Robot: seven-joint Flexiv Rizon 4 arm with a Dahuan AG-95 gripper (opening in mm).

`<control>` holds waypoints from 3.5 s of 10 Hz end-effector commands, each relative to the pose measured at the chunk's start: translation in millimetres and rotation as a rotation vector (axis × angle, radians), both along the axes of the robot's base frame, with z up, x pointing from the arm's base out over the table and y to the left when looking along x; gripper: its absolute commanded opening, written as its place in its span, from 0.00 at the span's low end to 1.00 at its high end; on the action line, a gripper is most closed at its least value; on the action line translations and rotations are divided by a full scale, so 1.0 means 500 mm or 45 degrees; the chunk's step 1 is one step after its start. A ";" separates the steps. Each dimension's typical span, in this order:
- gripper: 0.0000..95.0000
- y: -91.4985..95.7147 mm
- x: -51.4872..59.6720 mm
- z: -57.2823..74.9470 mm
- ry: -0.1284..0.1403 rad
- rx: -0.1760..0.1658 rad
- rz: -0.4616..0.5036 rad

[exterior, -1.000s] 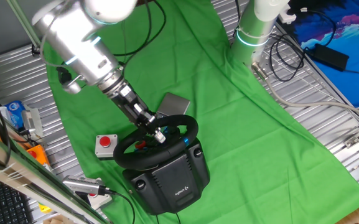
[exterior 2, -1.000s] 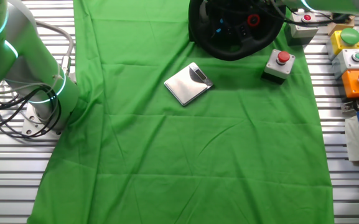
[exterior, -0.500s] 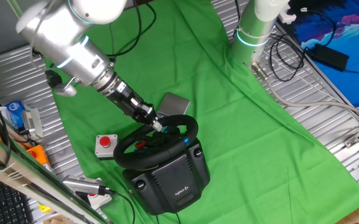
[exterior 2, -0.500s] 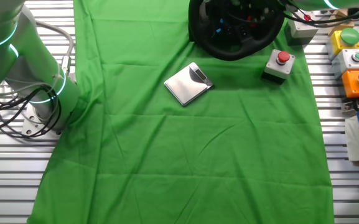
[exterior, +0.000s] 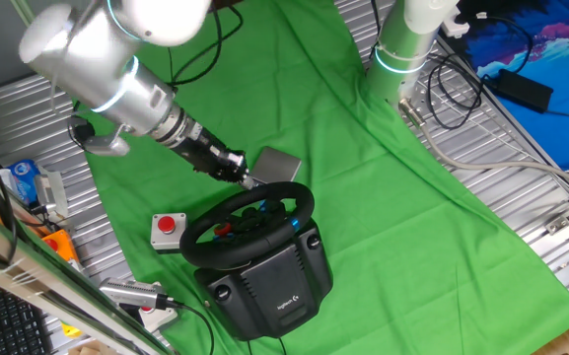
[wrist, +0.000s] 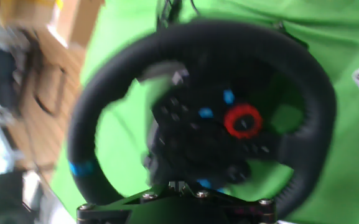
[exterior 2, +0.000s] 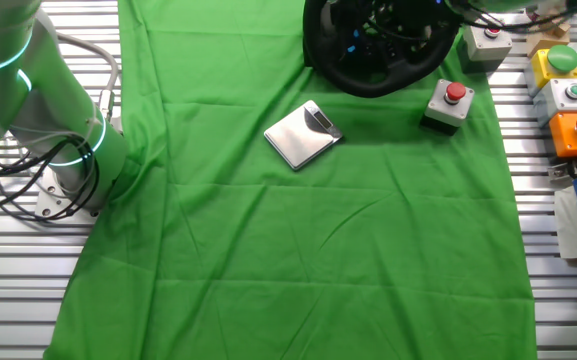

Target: Rotate the steering wheel 90 degrees clockwise

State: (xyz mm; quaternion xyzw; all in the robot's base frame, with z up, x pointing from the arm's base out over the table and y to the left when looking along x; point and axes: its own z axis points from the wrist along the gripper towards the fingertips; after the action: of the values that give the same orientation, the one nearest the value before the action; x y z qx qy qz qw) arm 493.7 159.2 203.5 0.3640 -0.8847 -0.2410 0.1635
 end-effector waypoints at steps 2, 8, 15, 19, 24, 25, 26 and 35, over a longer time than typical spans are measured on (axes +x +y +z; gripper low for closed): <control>0.00 -0.037 -0.027 -0.009 -0.060 -0.146 0.193; 0.00 -0.038 -0.033 -0.015 -0.096 -0.184 0.274; 0.00 -0.037 -0.034 -0.015 -0.135 -0.266 -0.152; 0.00 -0.037 -0.034 -0.015 -0.169 -0.309 -0.264; 0.00 -0.057 -0.034 -0.030 -0.188 -0.292 -0.205; 0.00 -0.081 -0.036 -0.052 -0.209 -0.279 -0.194; 0.00 -0.113 -0.034 -0.081 -0.229 -0.258 -0.183; 0.00 -0.275 0.044 -0.116 -0.228 -0.228 -0.006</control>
State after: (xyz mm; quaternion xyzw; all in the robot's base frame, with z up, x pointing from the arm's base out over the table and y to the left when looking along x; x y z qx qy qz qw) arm 514.8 21.6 145.7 0.3661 -0.9144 -0.1288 0.1149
